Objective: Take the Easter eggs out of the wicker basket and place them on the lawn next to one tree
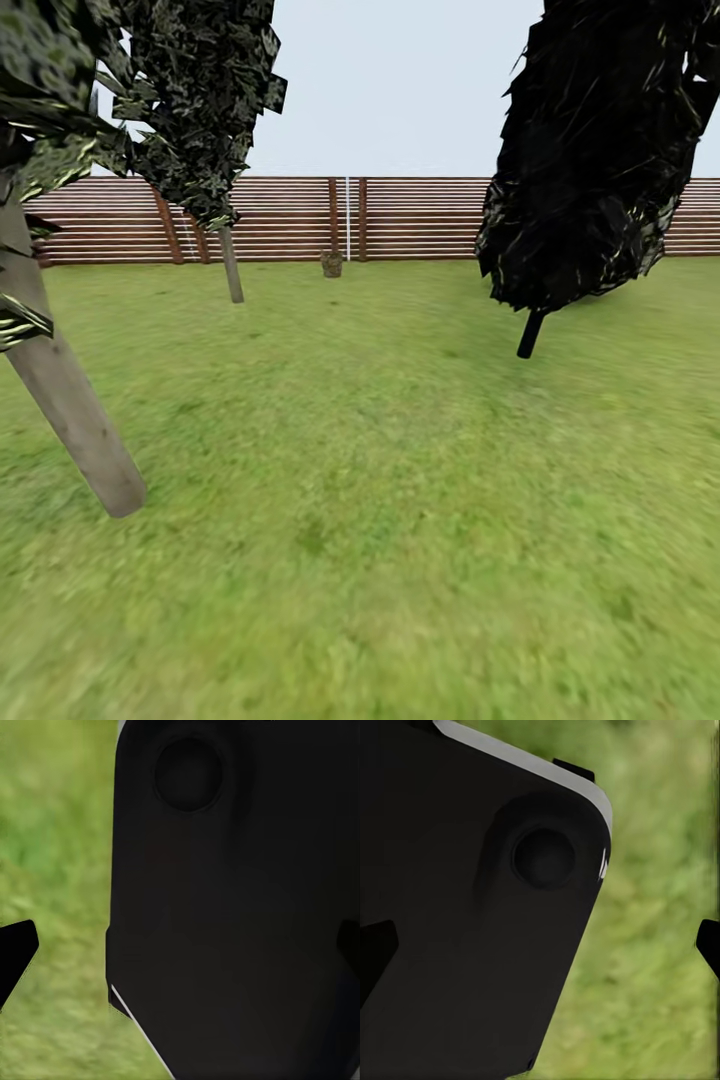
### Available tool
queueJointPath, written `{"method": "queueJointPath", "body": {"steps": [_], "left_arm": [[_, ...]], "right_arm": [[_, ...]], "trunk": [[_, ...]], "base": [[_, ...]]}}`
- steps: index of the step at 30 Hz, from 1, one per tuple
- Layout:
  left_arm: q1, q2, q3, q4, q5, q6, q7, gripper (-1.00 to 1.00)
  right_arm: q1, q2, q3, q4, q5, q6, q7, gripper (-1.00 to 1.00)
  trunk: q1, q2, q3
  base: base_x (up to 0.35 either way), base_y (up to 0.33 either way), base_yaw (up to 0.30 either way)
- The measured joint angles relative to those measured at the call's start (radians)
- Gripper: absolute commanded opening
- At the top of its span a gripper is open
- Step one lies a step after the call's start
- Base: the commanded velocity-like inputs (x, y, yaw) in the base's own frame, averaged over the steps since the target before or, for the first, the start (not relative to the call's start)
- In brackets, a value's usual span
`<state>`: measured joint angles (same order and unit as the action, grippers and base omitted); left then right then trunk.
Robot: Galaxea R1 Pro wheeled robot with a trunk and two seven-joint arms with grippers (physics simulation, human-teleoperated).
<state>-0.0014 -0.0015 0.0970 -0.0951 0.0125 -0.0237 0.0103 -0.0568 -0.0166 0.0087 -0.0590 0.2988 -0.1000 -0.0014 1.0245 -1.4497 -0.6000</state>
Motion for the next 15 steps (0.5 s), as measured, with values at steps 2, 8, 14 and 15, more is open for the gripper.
{"method": "queueJointPath", "body": {"steps": [2, 8, 14, 15], "left_arm": [[0.0, 0.0, 0.0, 0.0, 0.0, 0.0, 0.0, 1.0], [0.0, -0.001, 0.0, 0.0, 0.0, 0.0, 0.0, 1.0], [0.0, 0.0, 0.0, 0.0, 0.0, 0.0, 0.0, 1.0], [0.0, 0.0, 0.0, 0.0, 0.0, 0.0, 0.0, 1.0]], "right_arm": [[0.0, 0.0, 0.0, 0.0, 0.0, 0.0, 0.0, 1.0], [0.0, 0.0, 0.0, 0.0, 0.001, 0.0, 0.0, 1.0], [0.0, 0.0, 0.0, 0.0, 0.0, 0.0, 0.0, 1.0], [0.0, 0.0, 0.0, 0.0, 0.0, 0.0, 0.0, 1.0]], "trunk": [[0.0, 0.0, 0.0], [0.0, 0.0, 0.0], [0.0, 0.0, 0.0], [0.0, 0.0, 0.0]], "base": [[0.327, 0.0, 0.0], [0.327, 0.0, 0.0], [0.327, 0.0, 0.0], [0.327, 0.0, 0.0]]}}
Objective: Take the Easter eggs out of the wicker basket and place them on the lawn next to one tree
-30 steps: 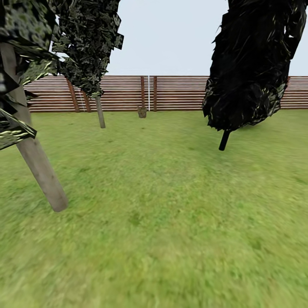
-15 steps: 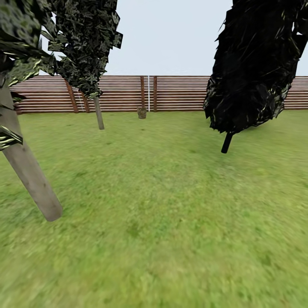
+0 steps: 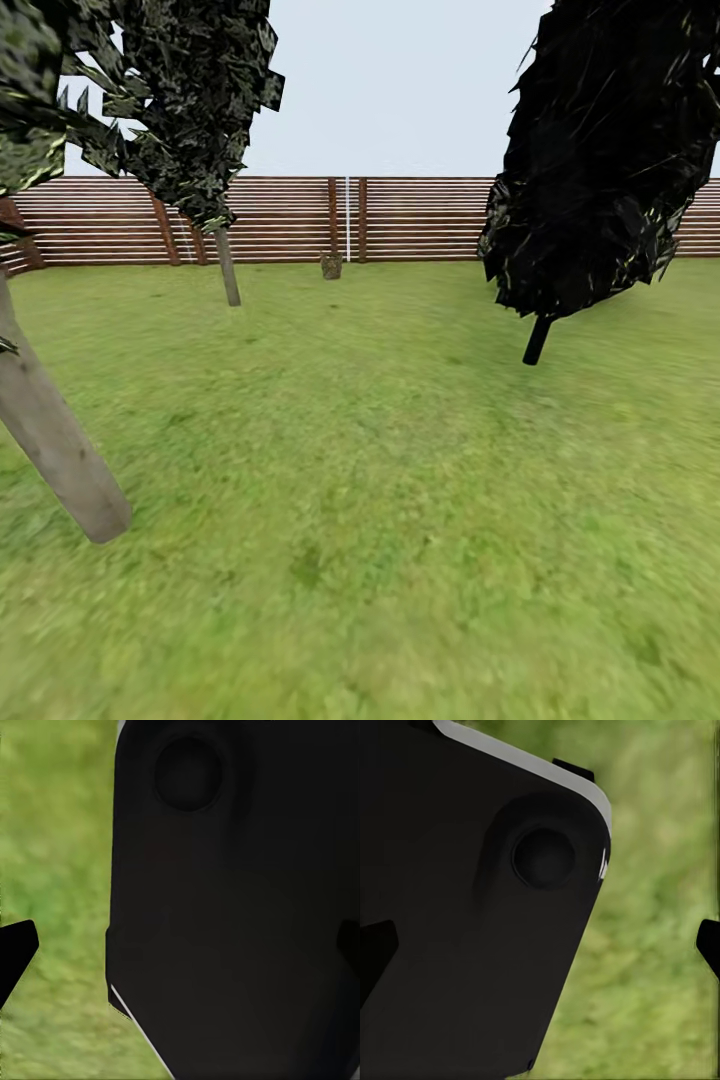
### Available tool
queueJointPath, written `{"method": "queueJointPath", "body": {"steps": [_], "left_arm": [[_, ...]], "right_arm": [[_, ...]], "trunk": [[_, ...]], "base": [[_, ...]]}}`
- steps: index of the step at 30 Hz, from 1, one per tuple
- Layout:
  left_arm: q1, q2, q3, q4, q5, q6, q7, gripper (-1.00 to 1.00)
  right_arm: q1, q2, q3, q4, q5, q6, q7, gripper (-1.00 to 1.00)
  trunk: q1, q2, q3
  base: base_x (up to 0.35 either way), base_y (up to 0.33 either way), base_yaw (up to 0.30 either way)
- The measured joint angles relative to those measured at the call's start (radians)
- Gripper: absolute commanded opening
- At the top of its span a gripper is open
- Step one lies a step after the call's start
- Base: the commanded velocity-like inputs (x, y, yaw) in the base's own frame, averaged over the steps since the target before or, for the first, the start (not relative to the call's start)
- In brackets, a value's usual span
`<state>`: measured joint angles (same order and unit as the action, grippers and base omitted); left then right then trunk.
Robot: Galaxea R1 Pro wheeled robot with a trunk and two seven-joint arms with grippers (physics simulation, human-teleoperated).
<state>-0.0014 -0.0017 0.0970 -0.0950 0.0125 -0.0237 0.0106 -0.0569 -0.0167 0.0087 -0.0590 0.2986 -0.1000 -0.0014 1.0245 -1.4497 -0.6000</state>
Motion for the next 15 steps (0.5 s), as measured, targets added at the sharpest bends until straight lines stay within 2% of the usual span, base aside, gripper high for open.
{"method": "queueJointPath", "body": {"steps": [15], "left_arm": [[0.0, 0.001, 0.0, 0.0, 0.0, 0.0, 0.0, 1.0]], "right_arm": [[0.0, 0.0, 0.0, 0.0, 0.0, 0.0, 0.0, 1.0]], "trunk": [[0.0, 0.0, 0.0]], "base": [[0.327, 0.0, 0.0]]}}
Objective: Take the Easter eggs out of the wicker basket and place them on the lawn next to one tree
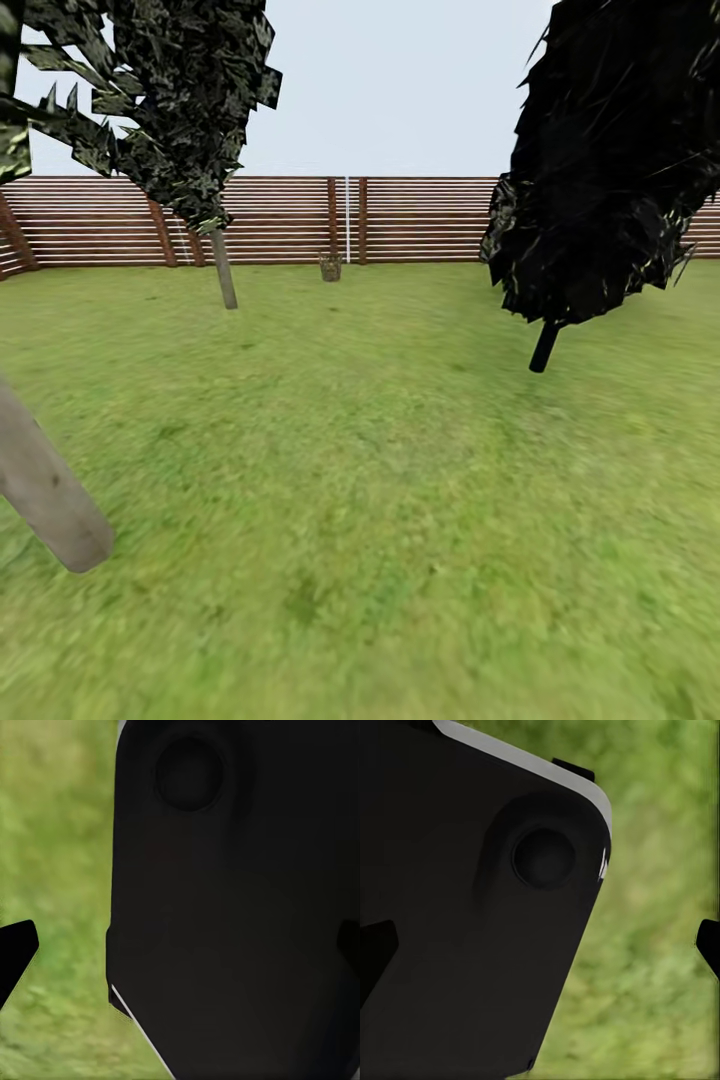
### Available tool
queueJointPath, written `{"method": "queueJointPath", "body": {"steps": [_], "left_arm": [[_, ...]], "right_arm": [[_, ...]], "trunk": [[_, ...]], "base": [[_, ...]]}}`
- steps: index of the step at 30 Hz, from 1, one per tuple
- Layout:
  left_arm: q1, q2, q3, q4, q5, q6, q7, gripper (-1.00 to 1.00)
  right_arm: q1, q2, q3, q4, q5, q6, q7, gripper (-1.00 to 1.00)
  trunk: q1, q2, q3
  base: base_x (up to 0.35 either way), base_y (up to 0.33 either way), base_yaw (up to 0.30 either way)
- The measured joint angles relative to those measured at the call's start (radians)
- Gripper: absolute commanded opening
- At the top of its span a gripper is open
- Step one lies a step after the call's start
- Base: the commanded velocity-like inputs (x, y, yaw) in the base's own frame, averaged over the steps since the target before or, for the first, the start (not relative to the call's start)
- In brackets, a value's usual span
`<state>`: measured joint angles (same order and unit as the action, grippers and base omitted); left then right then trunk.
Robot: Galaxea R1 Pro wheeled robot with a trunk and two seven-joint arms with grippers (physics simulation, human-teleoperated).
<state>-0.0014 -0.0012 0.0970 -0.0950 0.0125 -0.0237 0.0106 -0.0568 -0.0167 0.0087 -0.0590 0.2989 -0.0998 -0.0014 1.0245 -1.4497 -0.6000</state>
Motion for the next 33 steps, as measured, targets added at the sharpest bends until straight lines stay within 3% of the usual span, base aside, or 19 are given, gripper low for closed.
{"method": "queueJointPath", "body": {"steps": [33], "left_arm": [[0.0, 0.0, 0.0, 0.0, 0.0, 0.0, 0.0, 1.0]], "right_arm": [[0.0, 0.0, 0.0, 0.0, 0.0, 0.0, 0.0, 1.0]], "trunk": [[0.0, 0.0, 0.0]], "base": [[0.327, 0.0, 0.0]]}}
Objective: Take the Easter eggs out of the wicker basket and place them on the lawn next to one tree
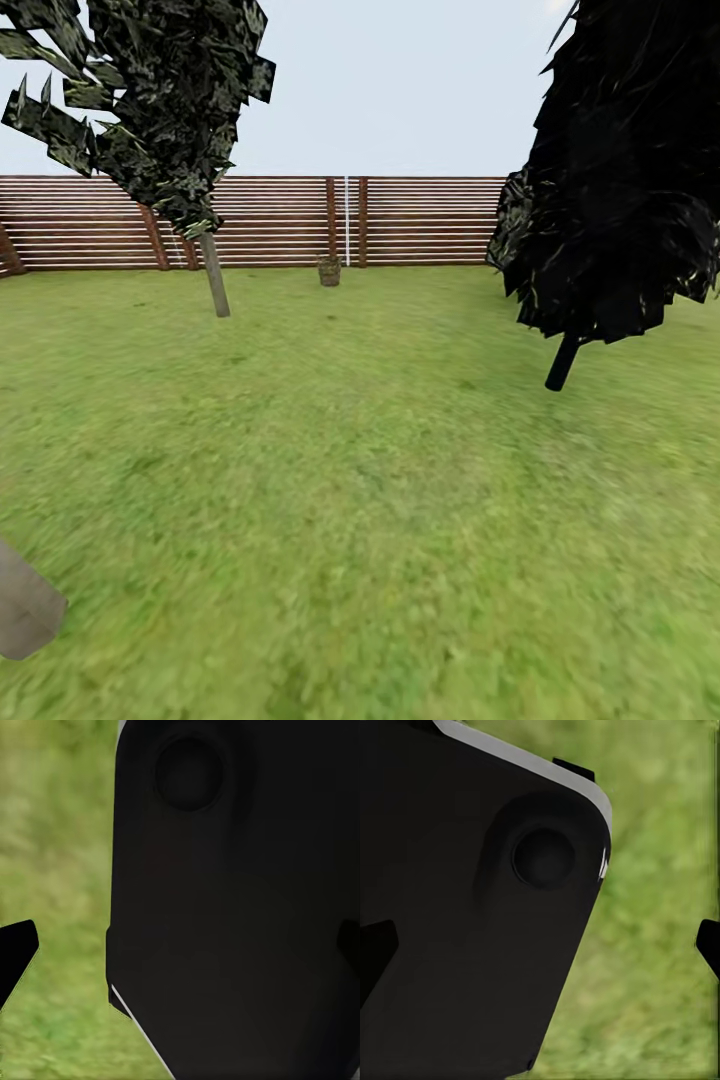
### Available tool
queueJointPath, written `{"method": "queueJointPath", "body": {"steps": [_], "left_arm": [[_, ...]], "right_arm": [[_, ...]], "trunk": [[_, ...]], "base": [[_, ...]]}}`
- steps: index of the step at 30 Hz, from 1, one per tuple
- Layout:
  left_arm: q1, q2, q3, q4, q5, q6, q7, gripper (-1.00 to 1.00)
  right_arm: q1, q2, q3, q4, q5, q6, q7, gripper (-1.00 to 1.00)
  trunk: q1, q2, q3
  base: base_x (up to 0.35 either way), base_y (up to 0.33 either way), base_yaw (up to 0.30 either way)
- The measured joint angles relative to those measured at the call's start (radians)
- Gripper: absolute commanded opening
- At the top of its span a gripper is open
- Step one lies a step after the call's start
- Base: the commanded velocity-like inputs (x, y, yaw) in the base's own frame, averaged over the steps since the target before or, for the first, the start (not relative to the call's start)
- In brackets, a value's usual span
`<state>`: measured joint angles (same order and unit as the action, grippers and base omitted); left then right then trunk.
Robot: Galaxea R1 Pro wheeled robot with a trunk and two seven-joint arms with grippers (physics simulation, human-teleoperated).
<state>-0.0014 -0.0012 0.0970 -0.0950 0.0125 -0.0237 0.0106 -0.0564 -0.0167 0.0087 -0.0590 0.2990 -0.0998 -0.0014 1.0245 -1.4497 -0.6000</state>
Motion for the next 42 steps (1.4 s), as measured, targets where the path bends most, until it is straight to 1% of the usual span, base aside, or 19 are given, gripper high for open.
{"method": "queueJointPath", "body": {"steps": [42], "left_arm": [[0.0, 0.0, 0.0, 0.0, 0.0, 0.0, 0.0, 1.0]], "right_arm": [[0.0, 0.0, 0.0, 0.0, -0.001, 0.0, 0.0, 1.0]], "trunk": [[0.0, 0.0, 0.0]], "base": [[0.327, 0.0, 0.0]]}}
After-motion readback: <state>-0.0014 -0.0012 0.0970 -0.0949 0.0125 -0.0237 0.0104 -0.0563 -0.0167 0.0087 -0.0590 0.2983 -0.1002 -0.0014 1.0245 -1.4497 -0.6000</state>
